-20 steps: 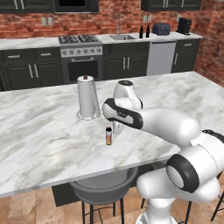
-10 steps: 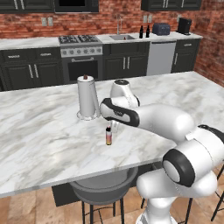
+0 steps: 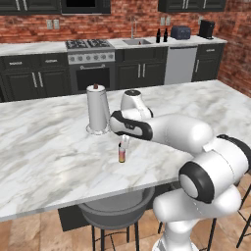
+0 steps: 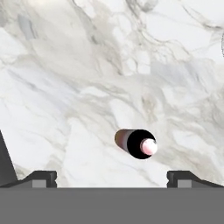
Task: Place the large bottle from the dining counter next to the other large bottle outside the sink, and place the small bottle from the dining counter next to the other small bottle inside the sink.
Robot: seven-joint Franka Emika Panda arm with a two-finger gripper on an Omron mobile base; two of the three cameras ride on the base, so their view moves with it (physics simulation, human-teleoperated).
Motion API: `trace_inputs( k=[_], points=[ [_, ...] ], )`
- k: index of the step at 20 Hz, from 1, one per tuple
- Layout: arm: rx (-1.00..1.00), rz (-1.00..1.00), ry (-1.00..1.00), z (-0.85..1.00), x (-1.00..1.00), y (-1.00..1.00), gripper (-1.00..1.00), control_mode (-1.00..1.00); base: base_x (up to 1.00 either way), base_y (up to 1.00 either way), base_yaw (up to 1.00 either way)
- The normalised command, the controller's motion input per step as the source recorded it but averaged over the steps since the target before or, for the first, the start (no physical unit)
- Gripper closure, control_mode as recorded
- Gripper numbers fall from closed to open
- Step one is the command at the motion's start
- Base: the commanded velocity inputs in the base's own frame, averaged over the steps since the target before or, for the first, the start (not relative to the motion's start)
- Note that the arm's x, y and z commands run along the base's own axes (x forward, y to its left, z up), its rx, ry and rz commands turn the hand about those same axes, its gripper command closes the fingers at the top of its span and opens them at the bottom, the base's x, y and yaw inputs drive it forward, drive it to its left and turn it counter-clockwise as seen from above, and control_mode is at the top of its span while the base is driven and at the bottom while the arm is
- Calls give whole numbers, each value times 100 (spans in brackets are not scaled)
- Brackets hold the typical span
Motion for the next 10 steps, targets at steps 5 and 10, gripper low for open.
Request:
trace_inputs(
  k=[5,10],
  points=[
    [0,-1,-1,-8,10,0,-100,-100,0,0,0],
    [0,0,0,-11,12,0,-100,-100,0,0,0]
  ],
)
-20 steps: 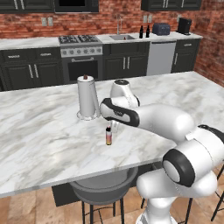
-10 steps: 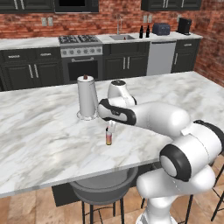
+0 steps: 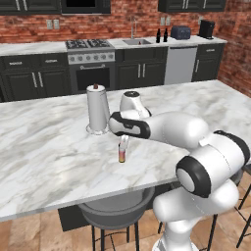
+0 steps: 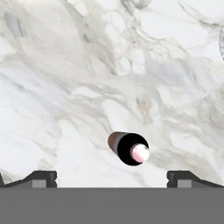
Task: Place the large bottle from the dining counter next to the other large bottle outside the sink, and place the small bottle from the dining counter next to the other small bottle inside the sink.
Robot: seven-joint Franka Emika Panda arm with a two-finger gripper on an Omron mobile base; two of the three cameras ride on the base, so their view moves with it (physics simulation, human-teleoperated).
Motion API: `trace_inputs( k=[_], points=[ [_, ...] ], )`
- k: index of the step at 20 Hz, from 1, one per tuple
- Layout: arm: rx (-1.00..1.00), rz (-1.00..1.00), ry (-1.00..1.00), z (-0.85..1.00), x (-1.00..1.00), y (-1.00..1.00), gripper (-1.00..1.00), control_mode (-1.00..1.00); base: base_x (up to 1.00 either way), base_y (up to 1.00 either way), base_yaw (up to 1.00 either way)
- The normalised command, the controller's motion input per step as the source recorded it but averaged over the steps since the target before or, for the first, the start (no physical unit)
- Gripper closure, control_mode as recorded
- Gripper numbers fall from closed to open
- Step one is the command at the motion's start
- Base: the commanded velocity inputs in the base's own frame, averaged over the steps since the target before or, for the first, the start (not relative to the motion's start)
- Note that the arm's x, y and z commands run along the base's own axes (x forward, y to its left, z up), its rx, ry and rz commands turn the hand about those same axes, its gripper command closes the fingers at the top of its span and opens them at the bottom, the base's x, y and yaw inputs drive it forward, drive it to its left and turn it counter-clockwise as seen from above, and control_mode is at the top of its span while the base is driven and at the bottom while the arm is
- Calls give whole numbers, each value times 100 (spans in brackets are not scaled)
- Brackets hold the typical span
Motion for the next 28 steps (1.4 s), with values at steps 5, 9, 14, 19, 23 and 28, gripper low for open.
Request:
trace_inputs(
  k=[5,9,14,19,23,28],
  points=[
    [0,0,0,-13,12,0,-100,-100,0,0,0],
    [0,0,0,-15,11,0,-100,-100,0,0,0],
    [0,0,0,-13,10,0,-100,-100,0,0,0],
    [0,0,1,-11,8,1,-100,-100,0,0,0],
    [0,0,2,-8,7,0,-100,-100,0,0,0],
    [0,0,1,-7,5,1,-100,-100,0,0,0]
  ],
)
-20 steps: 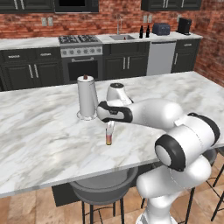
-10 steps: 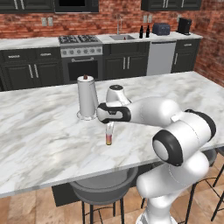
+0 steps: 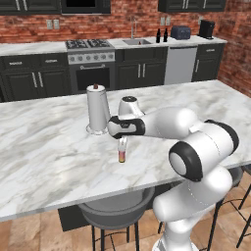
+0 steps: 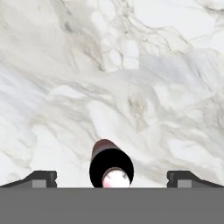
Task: Place the large bottle from the dining counter next to the other large bottle outside the sink, and place the small bottle from the dining counter next to the other small bottle inside the sink.
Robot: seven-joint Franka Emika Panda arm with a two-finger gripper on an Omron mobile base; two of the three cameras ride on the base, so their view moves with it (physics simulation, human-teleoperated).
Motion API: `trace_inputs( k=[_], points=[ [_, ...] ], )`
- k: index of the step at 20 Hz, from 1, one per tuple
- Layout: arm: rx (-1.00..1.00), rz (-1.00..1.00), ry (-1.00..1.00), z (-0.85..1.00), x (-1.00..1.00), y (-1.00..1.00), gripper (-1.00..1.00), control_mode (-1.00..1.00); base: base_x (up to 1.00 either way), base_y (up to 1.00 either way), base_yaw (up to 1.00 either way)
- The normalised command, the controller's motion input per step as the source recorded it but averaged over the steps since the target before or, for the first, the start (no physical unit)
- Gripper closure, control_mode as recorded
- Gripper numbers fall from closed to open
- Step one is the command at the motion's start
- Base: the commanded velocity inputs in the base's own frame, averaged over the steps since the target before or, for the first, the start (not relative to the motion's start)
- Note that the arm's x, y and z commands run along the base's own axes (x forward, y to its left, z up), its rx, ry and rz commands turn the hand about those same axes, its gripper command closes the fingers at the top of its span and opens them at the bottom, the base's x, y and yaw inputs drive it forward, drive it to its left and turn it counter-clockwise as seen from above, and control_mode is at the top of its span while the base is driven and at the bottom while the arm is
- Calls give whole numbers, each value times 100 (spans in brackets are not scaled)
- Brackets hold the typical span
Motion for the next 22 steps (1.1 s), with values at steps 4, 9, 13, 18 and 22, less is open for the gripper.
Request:
trace_inputs(
  k=[4,9,13,18,22],
  points=[
    [0,0,0,-7,3,4,-100,-100,0,0,0],
    [0,0,0,-6,1,5,-100,-100,0,0,0],
    [0,0,0,-6,1,5,-100,-100,0,0,0],
    [0,0,0,-7,1,2,-100,-100,0,0,0],
    [0,0,0,-7,0,0,-100,-100,0,0,0]
  ],
)
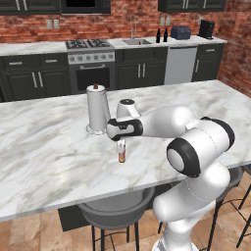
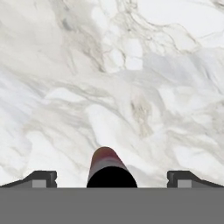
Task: Place the large bottle from the dining counter next to the other large bottle outside the sink, and place the small bottle from the dining counter next to the other small bottle inside the sink.
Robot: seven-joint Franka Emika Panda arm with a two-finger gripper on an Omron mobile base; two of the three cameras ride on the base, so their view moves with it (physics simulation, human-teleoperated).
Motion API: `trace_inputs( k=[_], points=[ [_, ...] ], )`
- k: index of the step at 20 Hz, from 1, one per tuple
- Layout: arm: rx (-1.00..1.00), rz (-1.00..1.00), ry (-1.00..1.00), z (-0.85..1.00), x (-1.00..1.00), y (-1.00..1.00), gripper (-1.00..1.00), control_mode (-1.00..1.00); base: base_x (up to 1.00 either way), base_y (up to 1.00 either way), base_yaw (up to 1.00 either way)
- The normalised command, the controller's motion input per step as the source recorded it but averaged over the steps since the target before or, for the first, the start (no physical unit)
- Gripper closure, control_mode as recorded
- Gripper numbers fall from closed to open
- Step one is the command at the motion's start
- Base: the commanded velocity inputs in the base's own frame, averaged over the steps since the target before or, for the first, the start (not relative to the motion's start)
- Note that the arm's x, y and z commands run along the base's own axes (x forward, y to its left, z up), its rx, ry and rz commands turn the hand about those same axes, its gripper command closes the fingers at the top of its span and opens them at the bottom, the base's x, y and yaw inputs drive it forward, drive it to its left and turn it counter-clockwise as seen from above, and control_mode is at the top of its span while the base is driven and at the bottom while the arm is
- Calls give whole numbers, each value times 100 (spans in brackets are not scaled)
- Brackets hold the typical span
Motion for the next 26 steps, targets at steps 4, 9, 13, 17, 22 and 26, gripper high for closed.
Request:
trace_inputs(
  k=[4,9,13,17,22,26],
  points=[
    [0,0,0,-7,0,0,-100,-100,0,0,0],
    [0,0,0,-6,0,0,-100,-100,0,0,0],
    [0,0,0,-6,0,0,-100,-100,0,0,0],
    [0,0,0,-6,0,0,100,-100,0,0,0],
    [0,0,1,-4,0,0,100,-100,0,0,0],
    [0,0,5,-8,0,0,100,-100,0,0,0]
  ],
)
